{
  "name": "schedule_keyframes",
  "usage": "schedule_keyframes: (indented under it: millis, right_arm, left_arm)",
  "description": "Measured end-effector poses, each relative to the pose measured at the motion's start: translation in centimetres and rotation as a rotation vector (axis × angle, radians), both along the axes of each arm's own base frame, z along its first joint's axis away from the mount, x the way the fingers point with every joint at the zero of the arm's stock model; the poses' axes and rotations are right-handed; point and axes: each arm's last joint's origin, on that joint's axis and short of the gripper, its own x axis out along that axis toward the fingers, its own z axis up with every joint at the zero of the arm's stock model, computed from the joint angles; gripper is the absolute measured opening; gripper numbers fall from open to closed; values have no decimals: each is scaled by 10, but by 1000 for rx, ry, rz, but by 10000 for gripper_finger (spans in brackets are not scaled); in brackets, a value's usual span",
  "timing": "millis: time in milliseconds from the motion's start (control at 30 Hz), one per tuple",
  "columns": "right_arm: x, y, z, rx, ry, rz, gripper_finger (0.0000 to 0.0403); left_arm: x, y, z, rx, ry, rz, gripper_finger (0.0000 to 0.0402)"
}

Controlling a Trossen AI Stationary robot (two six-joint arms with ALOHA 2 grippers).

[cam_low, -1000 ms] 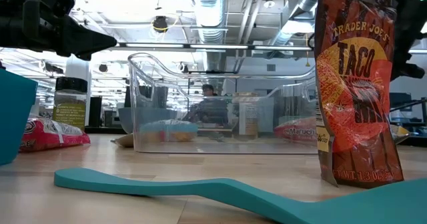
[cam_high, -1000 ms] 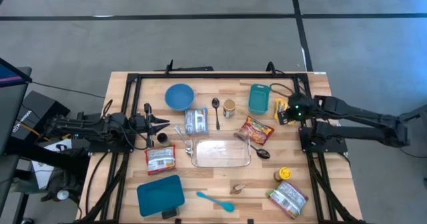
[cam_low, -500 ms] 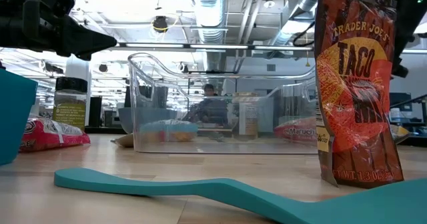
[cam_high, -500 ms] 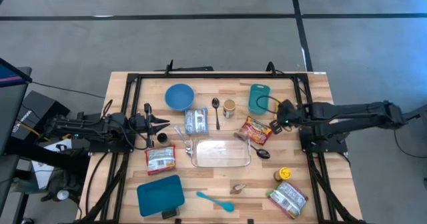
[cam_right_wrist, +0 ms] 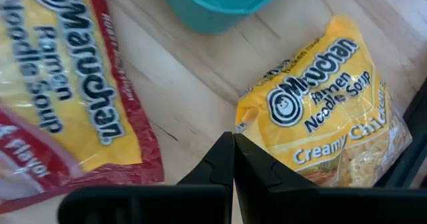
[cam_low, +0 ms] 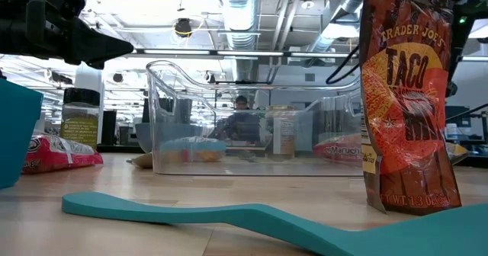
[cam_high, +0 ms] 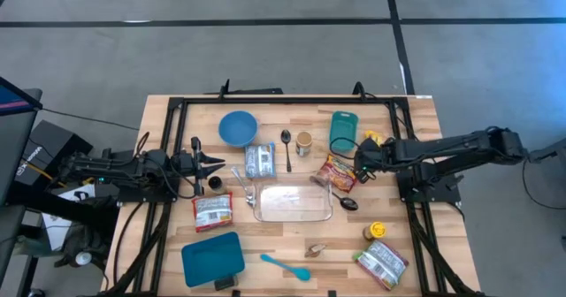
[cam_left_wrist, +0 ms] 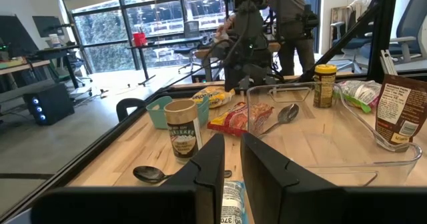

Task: Pick & Place Food Item
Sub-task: Put the yellow noodle pack into the transparent bin

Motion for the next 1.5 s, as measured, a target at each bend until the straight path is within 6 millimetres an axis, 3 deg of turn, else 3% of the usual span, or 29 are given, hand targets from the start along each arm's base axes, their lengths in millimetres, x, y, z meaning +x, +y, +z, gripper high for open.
schedule_keyframes:
  millis: [133,433,633,833,1267,1500]
  right_arm:
    - [1,-5,-2,1,11,-32,14]
    - [0,-13,-2,7,31,-36,107]
    - [4,-16,-2,-4,7,8,138]
    - [7,-17,-7,-11,46,27,136]
    - [18,-20,-37,-34,225,6,118]
    - [19,-20,-41,-35,246,0,101]
  left_arm:
    - [0,0,0,0,0,0,44]
    - [0,0,0,0,0,0,44]
    - [0,0,0,0,0,0,44]
    - [0,0,0,0,0,0,44]
    - [0,0,0,0,-1,0,44]
    - [0,0,0,0,0,0,44]
